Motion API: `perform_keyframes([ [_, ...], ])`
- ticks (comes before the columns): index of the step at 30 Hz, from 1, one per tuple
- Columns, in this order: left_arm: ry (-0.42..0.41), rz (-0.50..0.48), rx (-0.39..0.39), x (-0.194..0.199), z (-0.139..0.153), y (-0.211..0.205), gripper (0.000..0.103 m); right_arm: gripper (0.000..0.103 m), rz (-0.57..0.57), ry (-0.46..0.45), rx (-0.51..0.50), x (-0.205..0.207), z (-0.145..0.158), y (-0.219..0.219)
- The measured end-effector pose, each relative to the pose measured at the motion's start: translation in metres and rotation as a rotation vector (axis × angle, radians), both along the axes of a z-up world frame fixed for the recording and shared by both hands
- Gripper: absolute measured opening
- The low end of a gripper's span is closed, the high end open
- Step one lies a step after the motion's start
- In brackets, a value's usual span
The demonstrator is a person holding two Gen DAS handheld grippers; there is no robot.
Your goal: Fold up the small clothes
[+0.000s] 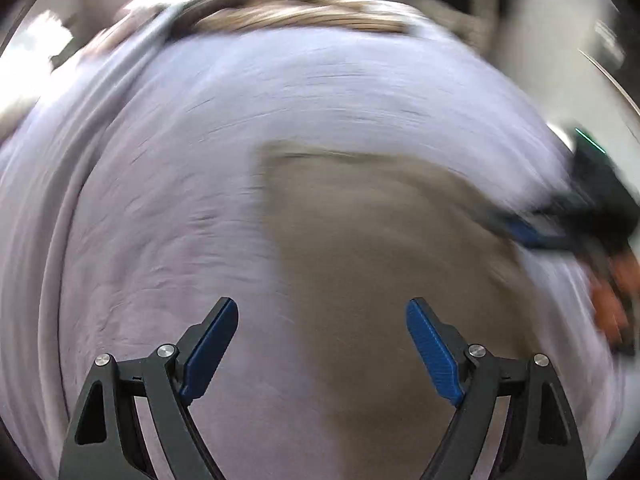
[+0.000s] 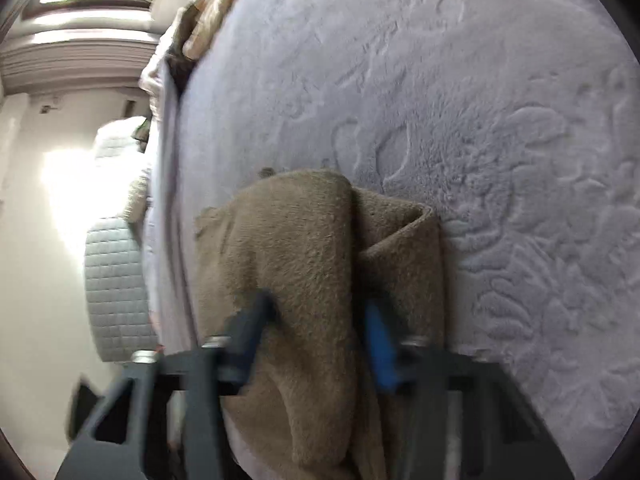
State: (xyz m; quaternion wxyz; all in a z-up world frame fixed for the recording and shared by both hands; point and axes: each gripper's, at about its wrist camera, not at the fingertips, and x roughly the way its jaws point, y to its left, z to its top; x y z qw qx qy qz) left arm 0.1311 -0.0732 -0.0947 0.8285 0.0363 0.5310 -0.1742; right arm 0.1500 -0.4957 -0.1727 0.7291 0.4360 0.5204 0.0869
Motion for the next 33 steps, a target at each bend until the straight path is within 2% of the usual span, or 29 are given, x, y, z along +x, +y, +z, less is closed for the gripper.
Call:
perform_keyframes([
  [2,0.031,0.069,-0.014,0.018,-0.008,0.016,0.086,0.008,0.023,-0.055,-0.082,0.0,0.018,0.008],
  [5,0.046,0.058,-0.008,0.023,-0.018,0.009,0.086,0.008,0.035,-0.097,-0.181,-0.016,0.039,0.01],
  [7,0.049,0.034,0.007,0.02,-0.024,-0.003,0.086,0.008,0.024,-0.042,-0.236,-0.02,0.027,0.005],
  [9,0.035,0.038,0.026,0.022,-0.025,-0.008,0.087,0.008,0.002,-0.001,-0.2,-0.018,0.009,0.002],
  [12,0.064,0.062,0.023,0.018,-0.024,-0.004,0.092,0.011,-0.038,-0.007,-0.189,-0.02,0.006,-0.002],
  [14,0.068,0.058,0.034,0.019,-0.022,0.003,0.092,0.034,-0.082,-0.001,-0.203,-0.028,0.014,-0.004],
  [15,0.056,0.055,0.062,0.021,-0.019,0.006,0.092,0.036,-0.09,0.0,-0.212,-0.033,0.019,-0.005],
  [17,0.043,0.031,0.086,0.018,-0.009,0.008,0.092,0.037,-0.097,-0.025,-0.207,-0.048,0.034,-0.001],
  [19,0.032,0.002,0.08,0.007,0.0,0.009,0.092,0.037,-0.077,-0.076,-0.134,-0.068,0.046,0.004],
  [22,0.027,-0.052,0.086,-0.009,0.006,0.0,0.092,0.037,0.007,-0.126,-0.047,-0.086,0.057,0.034],
  [24,0.058,-0.092,0.097,-0.022,-0.003,-0.01,0.092,0.037,0.039,-0.109,-0.043,-0.085,0.052,0.055],
  [26,0.081,-0.099,0.11,-0.03,-0.013,-0.013,0.092,0.037,0.033,-0.057,-0.079,-0.083,0.034,0.066],
  [27,0.092,-0.089,0.098,-0.034,-0.018,-0.012,0.092,0.036,0.013,-0.025,-0.099,-0.082,0.024,0.067],
  [29,0.106,-0.069,0.068,-0.036,-0.02,-0.006,0.092,0.017,-0.041,0.003,-0.11,-0.089,0.006,0.062],
  [31,0.118,-0.064,0.054,-0.037,-0.019,0.001,0.092,0.01,-0.085,-0.002,-0.1,-0.102,-0.003,0.056],
  [33,0.118,-0.068,0.057,-0.038,-0.015,0.005,0.092,0.009,-0.113,-0.015,-0.086,-0.115,-0.005,0.052],
])
